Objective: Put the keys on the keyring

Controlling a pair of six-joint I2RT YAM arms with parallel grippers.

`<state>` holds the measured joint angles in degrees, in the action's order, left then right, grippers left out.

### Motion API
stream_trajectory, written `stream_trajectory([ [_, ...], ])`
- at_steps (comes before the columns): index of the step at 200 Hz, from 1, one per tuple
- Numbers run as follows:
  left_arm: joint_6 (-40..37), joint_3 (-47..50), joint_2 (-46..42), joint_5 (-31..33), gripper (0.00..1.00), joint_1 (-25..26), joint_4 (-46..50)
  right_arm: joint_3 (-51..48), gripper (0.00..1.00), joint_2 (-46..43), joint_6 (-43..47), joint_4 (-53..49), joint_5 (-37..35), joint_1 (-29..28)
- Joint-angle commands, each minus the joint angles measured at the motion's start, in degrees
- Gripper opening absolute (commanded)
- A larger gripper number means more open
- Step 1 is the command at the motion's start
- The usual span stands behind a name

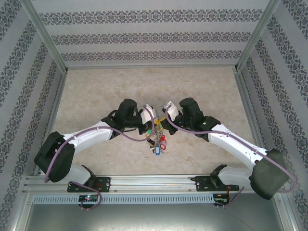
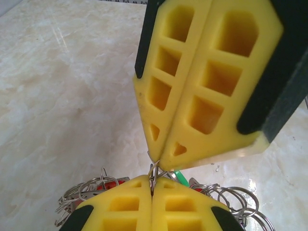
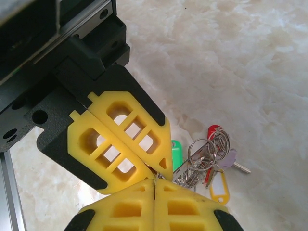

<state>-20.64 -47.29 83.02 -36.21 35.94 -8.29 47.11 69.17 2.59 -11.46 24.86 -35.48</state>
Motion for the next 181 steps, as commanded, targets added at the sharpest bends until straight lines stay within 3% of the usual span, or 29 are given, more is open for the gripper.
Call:
stream_trajectory([
  [1,-0.86,-1.79,-0.1,-0.44,0.0,0.14,-0.25,1.41,0.0,-0.52,2.16,-0.73,5.35,-0.57],
  [181,-0.36,-1.47,-1.28,-0.97,0.0,0.09,-2.7,2.43,0.11,2.99,2.02,-2.33,1.67,-0.4],
])
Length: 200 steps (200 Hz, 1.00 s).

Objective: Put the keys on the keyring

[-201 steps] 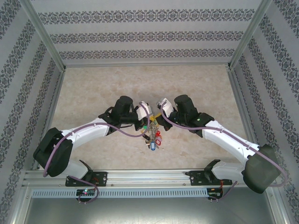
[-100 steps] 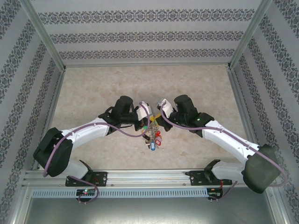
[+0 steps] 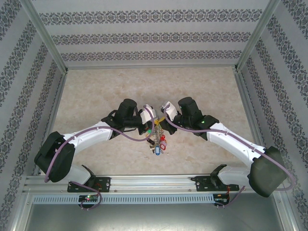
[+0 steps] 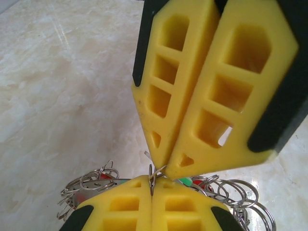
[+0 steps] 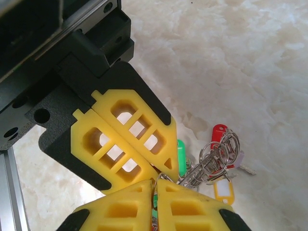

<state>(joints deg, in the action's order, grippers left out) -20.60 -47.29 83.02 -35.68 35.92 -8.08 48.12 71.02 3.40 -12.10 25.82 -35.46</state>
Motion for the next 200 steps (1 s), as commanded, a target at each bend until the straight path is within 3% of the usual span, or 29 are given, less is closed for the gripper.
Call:
stream_trajectory([
  [1,-0.4,-1.44,-1.28,-1.5,0.0,0.11,-2.91,1.44,0.11,1.13,1.24,-1.66,0.67,-0.37],
  [35,-0.41,-1.45,-1.36,-1.17,0.0,0.17,-2.82,1.21,0.0,0.64,1.24,-1.88,-1.3,-0.4],
  [93,1.51,1.1,-2.03,0.3,0.0,0.03,-7.37,-0.62,0.0,-1.3,-1.16,-1.33,-4.16,0.31],
  [200,2.69,1.27,-2.07,0.33,0.0,0.05,-7.06,-2.62,0.0,-3.68,-3.19,-0.03,-6.64,1.32],
])
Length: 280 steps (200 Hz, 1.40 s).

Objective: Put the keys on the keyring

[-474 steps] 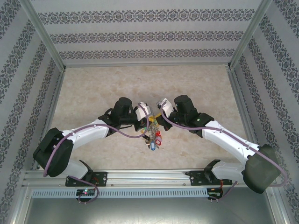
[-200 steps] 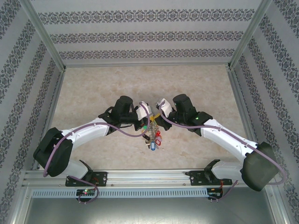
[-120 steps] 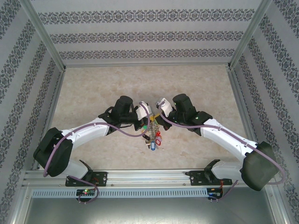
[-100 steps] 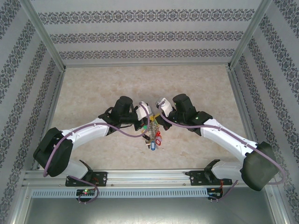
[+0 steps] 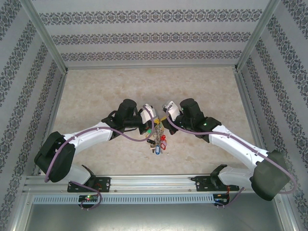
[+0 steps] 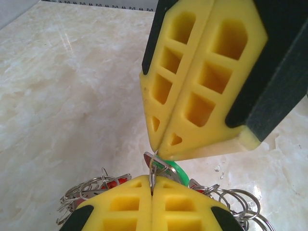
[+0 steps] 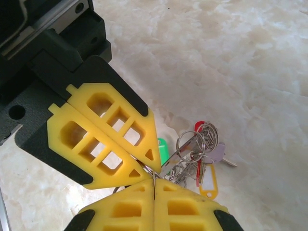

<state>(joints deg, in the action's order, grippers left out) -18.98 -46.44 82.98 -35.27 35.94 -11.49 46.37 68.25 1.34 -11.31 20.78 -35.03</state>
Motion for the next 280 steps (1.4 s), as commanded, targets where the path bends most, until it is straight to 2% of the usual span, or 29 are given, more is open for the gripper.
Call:
stream_trajectory([
  [1,1.06,0.4,-2.07,-0.07,0.0,0.01,-3.64,-0.9,0.0,-0.92,-1.11,-0.82,-1.6,0.86],
  [53,0.98,0.44,-2.15,0.11,0.0,0.02,-3.42,-0.42,0.0,-0.75,-0.48,-0.12,0.56,0.89],
  [280,0.19,-0.39,-2.85,0.55,0.0,0.03,-0.86,-0.16,0.0,-2.23,-0.38,1.04,2.11,0.33],
])
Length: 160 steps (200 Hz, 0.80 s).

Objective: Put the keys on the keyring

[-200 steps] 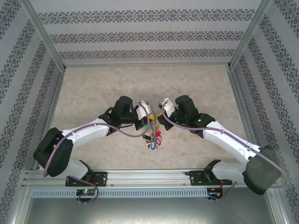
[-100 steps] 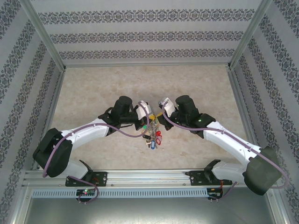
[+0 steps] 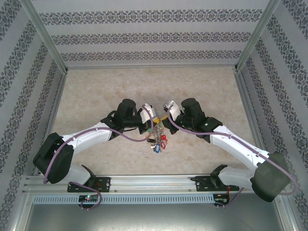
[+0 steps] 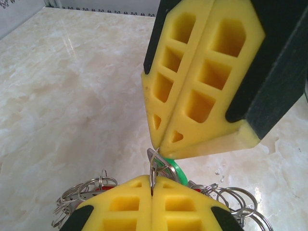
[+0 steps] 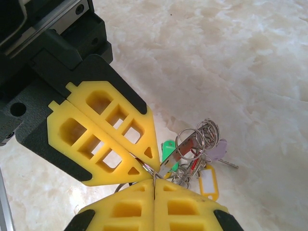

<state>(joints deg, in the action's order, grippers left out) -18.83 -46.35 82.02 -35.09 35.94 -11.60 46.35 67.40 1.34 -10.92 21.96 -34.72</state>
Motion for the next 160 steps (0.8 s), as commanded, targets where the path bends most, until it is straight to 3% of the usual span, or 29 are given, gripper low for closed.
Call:
stream_trajectory([
  [1,-0.02,-0.49,-1.88,0.37,0.0,0.01,-0.73,-0.13,0.0,-1.38,-0.38,0.64,0.91,0.01],
  [160,4.15,3.22,-0.55,1.18,0.0,0.0,-9.68,-1.26,0.0,-0.24,-3.49,0.87,0.4,2.56],
])
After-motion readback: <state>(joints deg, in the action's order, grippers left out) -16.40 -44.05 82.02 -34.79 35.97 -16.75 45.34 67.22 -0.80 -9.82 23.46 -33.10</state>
